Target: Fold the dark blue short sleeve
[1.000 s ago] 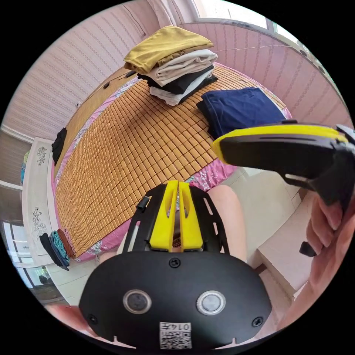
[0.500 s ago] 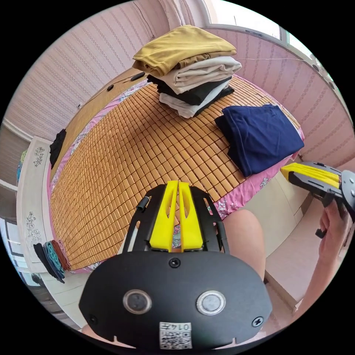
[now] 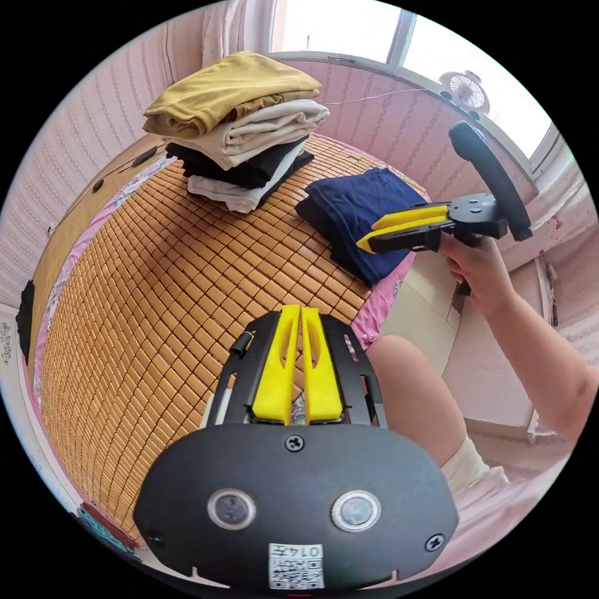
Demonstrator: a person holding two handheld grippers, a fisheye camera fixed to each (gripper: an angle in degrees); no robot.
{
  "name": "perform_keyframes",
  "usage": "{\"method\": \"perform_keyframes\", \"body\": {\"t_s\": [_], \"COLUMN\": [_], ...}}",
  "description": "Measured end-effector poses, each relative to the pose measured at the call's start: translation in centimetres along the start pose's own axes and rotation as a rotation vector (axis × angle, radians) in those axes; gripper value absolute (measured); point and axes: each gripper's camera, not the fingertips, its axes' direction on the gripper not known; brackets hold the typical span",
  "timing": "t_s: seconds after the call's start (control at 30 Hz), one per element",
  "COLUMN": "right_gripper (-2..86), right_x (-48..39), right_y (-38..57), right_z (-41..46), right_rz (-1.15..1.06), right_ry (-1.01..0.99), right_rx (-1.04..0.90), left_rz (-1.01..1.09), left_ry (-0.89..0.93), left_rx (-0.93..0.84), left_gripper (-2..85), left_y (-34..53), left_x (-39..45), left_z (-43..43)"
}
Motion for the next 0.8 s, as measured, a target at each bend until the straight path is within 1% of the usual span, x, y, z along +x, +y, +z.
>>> {"method": "perform_keyframes", "body": {"t_s": [0.07, 0.13, 0.2, 0.23, 0.27, 0.33, 0.4, 0.47, 0.63, 0.7, 0.77, 0.8], "right_gripper": [17.7, 18.2, 17.5, 16.6, 13.9, 11.0, 8.3, 3.0, 1.4, 1.1, 1.0, 1.0], "right_x": [0.8, 0.7, 0.5, 0.4, 0.2, -0.2, -0.7, -1.2, -2.6, -3.3, -4.3, -4.7], "right_y": [-1.8, -2.9, -3.9, -4.3, -4.6, -4.7, -4.8, -4.6, -3.5, -2.7, -1.7, -1.6], "right_z": [1.1, 1.8, 2.7, 3.7, 4.3, 4.5, 4.6, 3.6, -0.9, -3.4, -6.6, -7.3], "right_rz": [0.04, 0.048, 0.046, 0.041, 0.039, 0.033, 0.008, -0.012, -0.072, -0.102, -0.156, -0.174], "right_ry": [-0.07, -0.02, 0.036, 0.064, 0.108, 0.199, 0.22, 0.245, 0.265, 0.2, 0.052, 0.027], "right_rx": [-0.02, -0.021, -0.031, -0.056, -0.065, -0.057, -0.078, -0.062, 0.012, 0.069, 0.149, 0.166], "left_rz": [0.005, 0.007, 0.005, 0.004, 0.007, 0.01, 0.019, 0.025, 0.038, 0.041, 0.034, 0.025], "left_ry": [0.037, 0.072, 0.106, 0.113, 0.125, 0.137, 0.164, 0.194, 0.242, 0.244, 0.246, 0.239], "left_rx": [0.007, 0.015, 0.066, 0.081, 0.098, 0.103, 0.093, 0.092, 0.172, 0.199, 0.215, 0.23], "left_gripper": [-0.6, -0.5, -0.2, 0.0, 0.5, 2.2, 5.3, 7.0, 8.6, 9.7, 11.0, 11.8], "left_y": [0.6, 1.2, 2.3, 2.6, 3.1, 3.9, 4.8, 5.6, 8.7, 10.5, 11.9, 13.0], "left_x": [-1.0, -2.1, -3.5, -3.8, -4.4, -5.2, -6.3, -7.0, -8.9, -9.8, -10.6, -11.2], "left_z": [-0.2, -0.4, -1.2, -1.4, -1.8, -2.2, -2.6, -2.9, -5.4, -6.8, -8.0, -9.0]}}
